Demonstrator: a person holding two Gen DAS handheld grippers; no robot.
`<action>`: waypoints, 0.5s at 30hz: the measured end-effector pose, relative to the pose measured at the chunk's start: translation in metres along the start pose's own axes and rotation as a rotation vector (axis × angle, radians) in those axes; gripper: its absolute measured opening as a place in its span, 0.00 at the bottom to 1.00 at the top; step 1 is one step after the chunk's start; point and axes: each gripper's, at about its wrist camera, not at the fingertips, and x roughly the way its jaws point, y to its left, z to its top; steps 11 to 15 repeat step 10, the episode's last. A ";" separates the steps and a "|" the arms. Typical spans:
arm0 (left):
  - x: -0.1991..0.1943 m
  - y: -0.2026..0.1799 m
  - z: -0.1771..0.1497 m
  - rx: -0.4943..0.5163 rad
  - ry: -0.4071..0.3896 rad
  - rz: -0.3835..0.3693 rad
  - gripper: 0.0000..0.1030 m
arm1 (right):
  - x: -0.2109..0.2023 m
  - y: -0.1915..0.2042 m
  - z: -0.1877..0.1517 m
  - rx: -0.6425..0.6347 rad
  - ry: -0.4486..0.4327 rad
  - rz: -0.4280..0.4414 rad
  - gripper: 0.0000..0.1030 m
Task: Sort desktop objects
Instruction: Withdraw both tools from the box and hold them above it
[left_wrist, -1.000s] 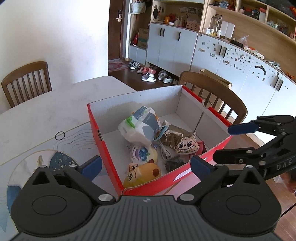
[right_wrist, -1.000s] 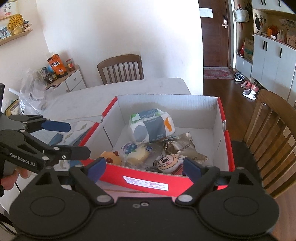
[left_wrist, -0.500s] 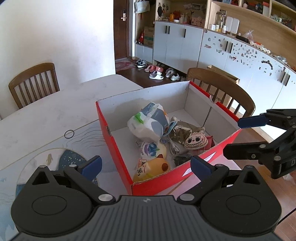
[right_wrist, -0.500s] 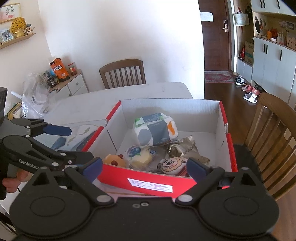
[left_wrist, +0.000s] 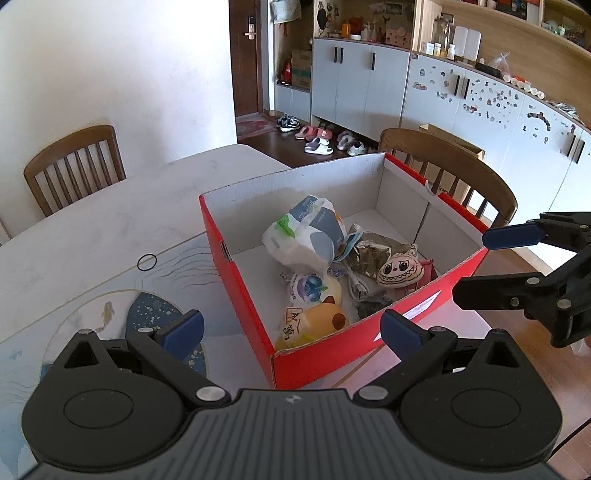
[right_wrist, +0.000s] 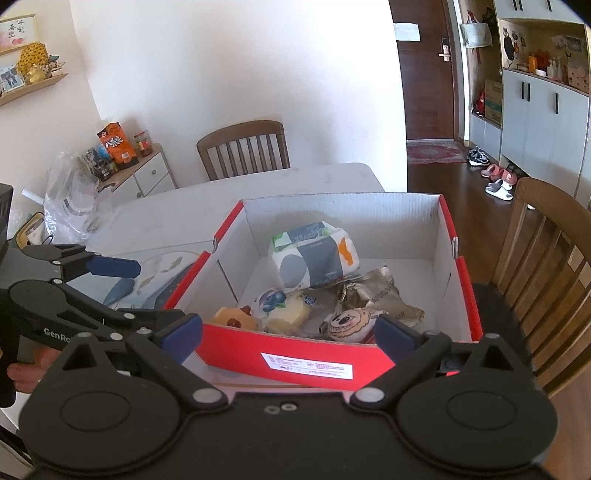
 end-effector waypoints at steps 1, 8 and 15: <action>0.000 0.000 0.000 0.001 0.000 0.002 0.99 | 0.000 0.000 -0.001 0.001 0.000 0.000 0.97; 0.000 0.002 -0.001 -0.002 0.001 0.001 0.99 | 0.002 -0.001 -0.001 0.009 0.002 -0.003 0.97; 0.000 0.003 -0.001 -0.009 0.005 -0.004 0.99 | 0.002 0.000 -0.001 0.008 0.001 -0.004 0.97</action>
